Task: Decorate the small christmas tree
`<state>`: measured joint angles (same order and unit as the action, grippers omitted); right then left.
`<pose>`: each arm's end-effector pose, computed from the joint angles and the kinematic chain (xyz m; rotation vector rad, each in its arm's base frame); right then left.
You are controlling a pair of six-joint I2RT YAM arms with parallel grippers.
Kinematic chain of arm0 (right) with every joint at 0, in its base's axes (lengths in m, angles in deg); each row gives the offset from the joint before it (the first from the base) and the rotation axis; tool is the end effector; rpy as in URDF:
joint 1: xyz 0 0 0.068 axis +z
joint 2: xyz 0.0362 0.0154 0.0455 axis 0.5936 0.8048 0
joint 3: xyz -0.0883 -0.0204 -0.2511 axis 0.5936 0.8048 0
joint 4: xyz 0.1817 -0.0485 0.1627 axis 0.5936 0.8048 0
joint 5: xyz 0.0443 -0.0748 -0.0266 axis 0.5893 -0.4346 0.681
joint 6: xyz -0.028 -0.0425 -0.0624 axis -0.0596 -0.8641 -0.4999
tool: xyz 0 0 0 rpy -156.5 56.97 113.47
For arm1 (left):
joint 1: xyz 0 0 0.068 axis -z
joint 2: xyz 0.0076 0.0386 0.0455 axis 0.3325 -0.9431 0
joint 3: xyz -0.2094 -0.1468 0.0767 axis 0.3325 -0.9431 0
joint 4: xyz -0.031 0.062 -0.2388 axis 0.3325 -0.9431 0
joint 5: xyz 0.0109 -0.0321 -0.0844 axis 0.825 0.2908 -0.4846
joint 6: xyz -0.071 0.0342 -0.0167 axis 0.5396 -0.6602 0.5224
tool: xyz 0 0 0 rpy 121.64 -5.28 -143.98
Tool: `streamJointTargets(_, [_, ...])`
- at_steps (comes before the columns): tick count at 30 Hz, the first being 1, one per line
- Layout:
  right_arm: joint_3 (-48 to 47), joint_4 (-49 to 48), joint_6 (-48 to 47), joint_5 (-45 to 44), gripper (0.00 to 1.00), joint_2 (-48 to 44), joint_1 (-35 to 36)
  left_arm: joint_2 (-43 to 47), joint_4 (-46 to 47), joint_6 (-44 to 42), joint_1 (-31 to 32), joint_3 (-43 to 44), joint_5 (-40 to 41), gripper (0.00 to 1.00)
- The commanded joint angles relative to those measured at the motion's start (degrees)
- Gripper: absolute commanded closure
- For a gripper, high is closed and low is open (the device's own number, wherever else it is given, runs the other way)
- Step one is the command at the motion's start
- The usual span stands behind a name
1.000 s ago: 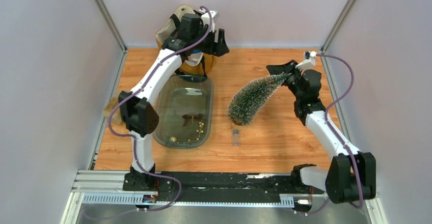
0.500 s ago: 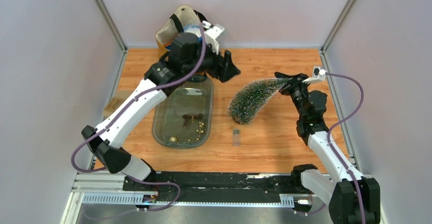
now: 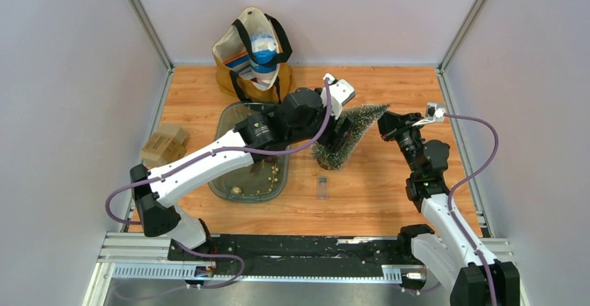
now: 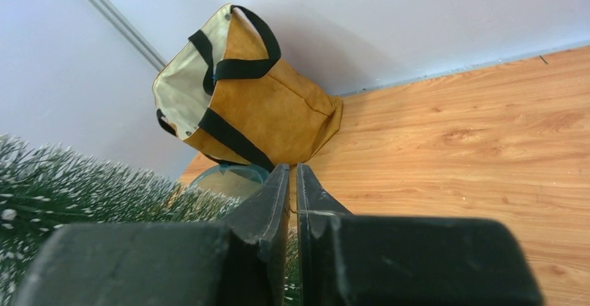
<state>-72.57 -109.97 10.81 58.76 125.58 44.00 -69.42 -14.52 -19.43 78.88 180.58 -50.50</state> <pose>0.2215 0.0439 0.2900 0.1611 1.4350 0.7495 0.1878 -0.3116 0.3946 0.8363 1.8541 -0.7250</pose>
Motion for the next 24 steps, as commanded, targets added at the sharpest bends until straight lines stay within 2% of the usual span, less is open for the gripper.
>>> streamJointTargets(1, [1.6,-4.5,-4.6,4.5,0.89,-3.7,0.2,-2.1,2.2,-0.5,0.7,2.7,8.9,0.18])
streamJointTargets(8, [3.4,-4.7,-8.5,9.4,0.91,-8.7,0.1,-2.7,3.6,-1.0,0.7,2.6,11.3,0.17])
streamJointTargets(15, [4.9,-4.9,-11.1,13.1,0.99,-11.4,0.1,-3.2,3.1,-0.9,0.6,3.0,12.5,0.17])
streamJointTargets(18, [3.2,2.6,-13.0,9.9,0.94,-14.2,0.1,-2.9,3.0,-0.9,0.6,2.7,12.9,0.17])
streamJointTargets(19, [2.3,6.4,-12.4,5.9,0.90,-15.6,0.2,-2.7,2.9,-0.9,0.6,2.6,13.0,0.17])
streamJointTargets(20, [0.5,11.9,-10.5,-2.2,0.87,-16.9,0.2,-2.4,3.0,-0.9,0.6,2.3,12.8,0.17])
streamJointTargets(22, [-3.0,21.5,-11.8,-9.3,0.80,-16.5,0.1,-2.1,2.9,-1.2,0.6,2.3,12.0,0.17])
streamJointTargets(24, [-7.2,29.3,-13.4,-9.1,0.75,-13.6,-0.7,-2.1,2.6,-1.4,0.7,2.3,11.1,0.17])
